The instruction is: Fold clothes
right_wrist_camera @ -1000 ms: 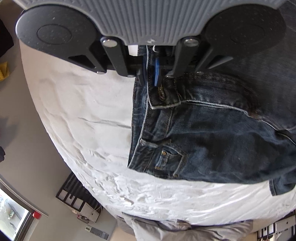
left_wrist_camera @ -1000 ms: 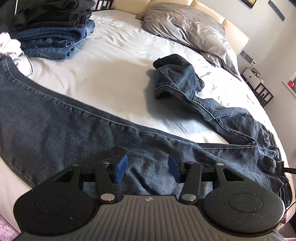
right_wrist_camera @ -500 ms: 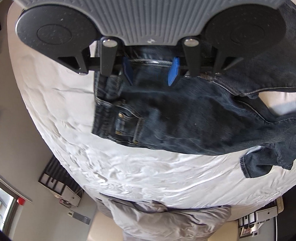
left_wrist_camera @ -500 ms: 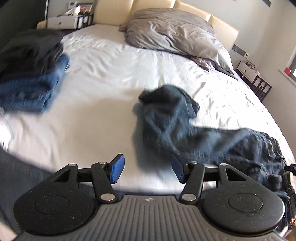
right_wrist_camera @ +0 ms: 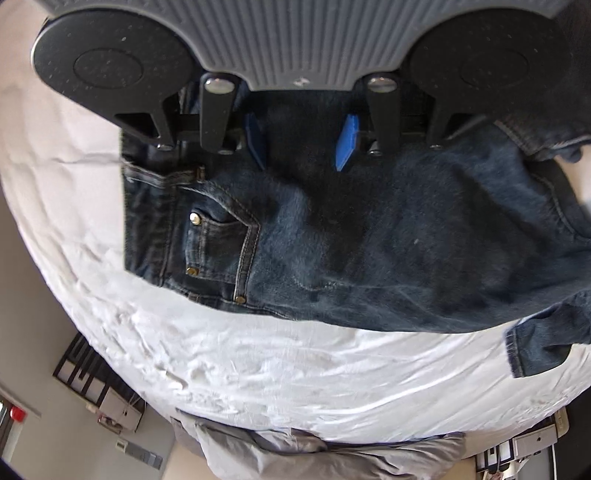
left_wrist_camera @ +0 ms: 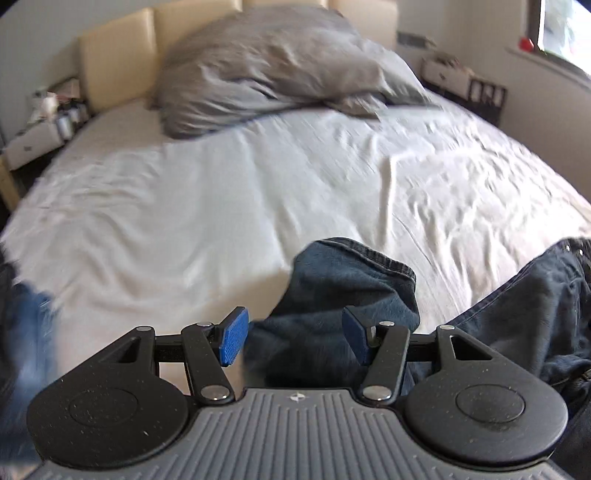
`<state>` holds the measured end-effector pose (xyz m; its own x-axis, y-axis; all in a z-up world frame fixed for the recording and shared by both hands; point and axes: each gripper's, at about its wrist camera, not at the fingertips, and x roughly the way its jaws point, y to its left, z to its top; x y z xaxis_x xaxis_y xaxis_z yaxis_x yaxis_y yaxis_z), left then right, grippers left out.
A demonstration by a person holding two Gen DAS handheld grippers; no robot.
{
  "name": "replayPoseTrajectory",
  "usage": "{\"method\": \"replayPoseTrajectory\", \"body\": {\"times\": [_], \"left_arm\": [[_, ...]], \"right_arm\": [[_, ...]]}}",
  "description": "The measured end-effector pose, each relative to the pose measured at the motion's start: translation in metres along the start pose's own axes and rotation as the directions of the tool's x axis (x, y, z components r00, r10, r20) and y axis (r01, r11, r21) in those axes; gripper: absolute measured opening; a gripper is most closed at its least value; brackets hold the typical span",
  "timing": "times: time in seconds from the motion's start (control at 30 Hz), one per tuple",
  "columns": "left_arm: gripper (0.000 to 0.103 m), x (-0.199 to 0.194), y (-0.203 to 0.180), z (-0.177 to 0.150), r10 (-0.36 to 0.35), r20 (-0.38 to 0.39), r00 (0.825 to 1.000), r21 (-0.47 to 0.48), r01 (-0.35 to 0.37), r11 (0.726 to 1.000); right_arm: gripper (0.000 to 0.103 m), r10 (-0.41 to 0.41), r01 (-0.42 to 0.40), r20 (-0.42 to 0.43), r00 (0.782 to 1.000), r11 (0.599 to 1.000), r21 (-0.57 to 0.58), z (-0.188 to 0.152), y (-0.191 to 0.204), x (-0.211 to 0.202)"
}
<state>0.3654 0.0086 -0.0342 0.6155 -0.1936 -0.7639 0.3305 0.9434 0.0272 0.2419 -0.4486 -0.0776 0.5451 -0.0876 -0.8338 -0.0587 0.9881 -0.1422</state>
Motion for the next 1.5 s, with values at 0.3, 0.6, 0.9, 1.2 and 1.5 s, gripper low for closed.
{"method": "replayPoseTrajectory", "body": {"times": [0.3,0.6,0.9,1.2,1.5], "left_arm": [[0.054,0.096,-0.009,0.025,-0.013,-0.091,0.996,0.195,0.031,0.980],[0.002,0.097,0.000,0.021,-0.047,-0.143,0.989,0.048,0.054,0.997],[0.001,-0.032,0.067,0.057,0.226,-0.051,0.973,-0.035,-0.228,0.973],[0.001,-0.168,0.141,0.037,0.367,-0.016,0.930,-0.272,-0.357,0.893],[0.002,-0.228,0.149,-0.008,0.304,0.018,0.953,-0.345,-0.279,0.896]], "right_arm": [[0.049,0.056,-0.056,0.004,0.998,0.998,0.010,-0.007,-0.004,0.012],[0.049,0.060,-0.060,0.005,0.998,0.998,0.010,-0.010,-0.003,0.013],[0.047,0.032,-0.032,-0.047,0.998,0.999,0.010,-0.005,0.003,0.002],[0.045,-0.009,0.009,-0.004,1.000,1.000,-0.029,-0.001,0.009,-0.060],[0.045,0.023,-0.024,0.006,1.000,0.995,0.097,-0.006,-0.010,-0.100]]}}
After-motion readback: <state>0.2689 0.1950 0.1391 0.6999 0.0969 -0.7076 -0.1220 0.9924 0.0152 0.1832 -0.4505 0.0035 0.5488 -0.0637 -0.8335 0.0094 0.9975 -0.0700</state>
